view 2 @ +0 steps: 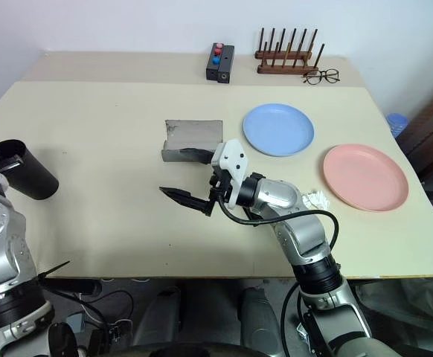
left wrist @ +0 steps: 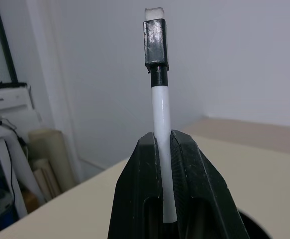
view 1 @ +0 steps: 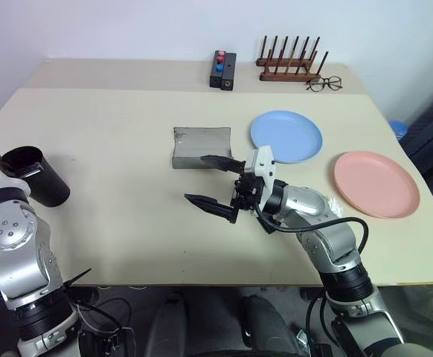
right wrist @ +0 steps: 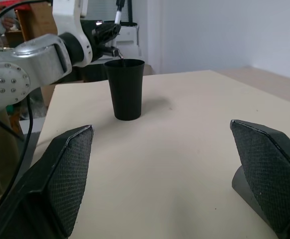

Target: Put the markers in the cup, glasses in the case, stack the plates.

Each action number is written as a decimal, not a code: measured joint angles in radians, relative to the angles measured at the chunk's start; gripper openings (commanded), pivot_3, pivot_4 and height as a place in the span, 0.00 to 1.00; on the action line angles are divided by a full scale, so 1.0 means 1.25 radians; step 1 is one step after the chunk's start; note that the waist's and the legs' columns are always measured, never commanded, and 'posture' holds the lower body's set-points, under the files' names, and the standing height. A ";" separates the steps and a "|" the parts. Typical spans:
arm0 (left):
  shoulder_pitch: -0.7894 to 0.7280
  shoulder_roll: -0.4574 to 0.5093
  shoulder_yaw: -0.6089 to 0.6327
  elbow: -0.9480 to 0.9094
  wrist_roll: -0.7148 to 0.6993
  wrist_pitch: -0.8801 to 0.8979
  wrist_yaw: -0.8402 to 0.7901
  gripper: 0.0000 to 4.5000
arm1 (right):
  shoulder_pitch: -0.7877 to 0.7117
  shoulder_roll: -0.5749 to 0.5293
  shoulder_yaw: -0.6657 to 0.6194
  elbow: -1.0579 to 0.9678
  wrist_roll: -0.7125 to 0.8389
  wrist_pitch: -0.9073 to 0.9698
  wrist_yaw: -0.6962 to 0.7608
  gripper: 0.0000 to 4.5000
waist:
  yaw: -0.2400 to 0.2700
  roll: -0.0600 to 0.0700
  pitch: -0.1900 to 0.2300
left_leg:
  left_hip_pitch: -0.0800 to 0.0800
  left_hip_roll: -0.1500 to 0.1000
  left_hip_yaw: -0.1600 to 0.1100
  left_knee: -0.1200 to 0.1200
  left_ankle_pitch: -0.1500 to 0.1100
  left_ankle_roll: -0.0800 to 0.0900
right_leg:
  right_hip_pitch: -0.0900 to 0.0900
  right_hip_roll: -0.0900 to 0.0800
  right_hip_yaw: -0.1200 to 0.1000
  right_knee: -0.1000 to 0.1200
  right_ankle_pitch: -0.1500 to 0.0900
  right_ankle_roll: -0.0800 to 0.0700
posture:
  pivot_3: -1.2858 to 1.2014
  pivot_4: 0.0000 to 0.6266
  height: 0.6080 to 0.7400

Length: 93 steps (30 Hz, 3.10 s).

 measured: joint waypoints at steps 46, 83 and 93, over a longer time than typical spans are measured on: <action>-0.347 0.262 -0.551 0.272 -0.159 0.270 -0.721 0.97 | -0.008 -0.071 0.006 0.005 -0.008 0.010 0.032 1.00 | -0.014 0.002 0.001 | -0.002 0.000 0.000 -0.002 0.000 0.000 | -0.002 0.000 0.000 0.000 0.000 0.000 | 0.52 0.24 0.99; -0.318 0.418 -0.695 0.422 0.010 -0.070 -1.301 0.02 | 0.098 -0.325 -0.118 -0.003 -0.125 -0.011 0.056 1.00 | -0.022 0.003 0.002 | -0.002 0.000 0.000 -0.002 -0.001 0.001 | -0.002 0.000 0.001 0.001 -0.001 0.001 | 0.52 0.24 0.99; -0.124 0.494 -0.649 0.108 -0.066 0.095 -1.290 0.07 | 0.084 -0.343 -0.096 0.008 -0.113 0.066 0.108 1.00 | -0.017 0.003 0.002 | -0.002 0.000 0.000 0.000 -0.001 0.002 | -0.002 0.000 0.001 0.001 -0.002 -0.001 | 0.52 0.24 0.99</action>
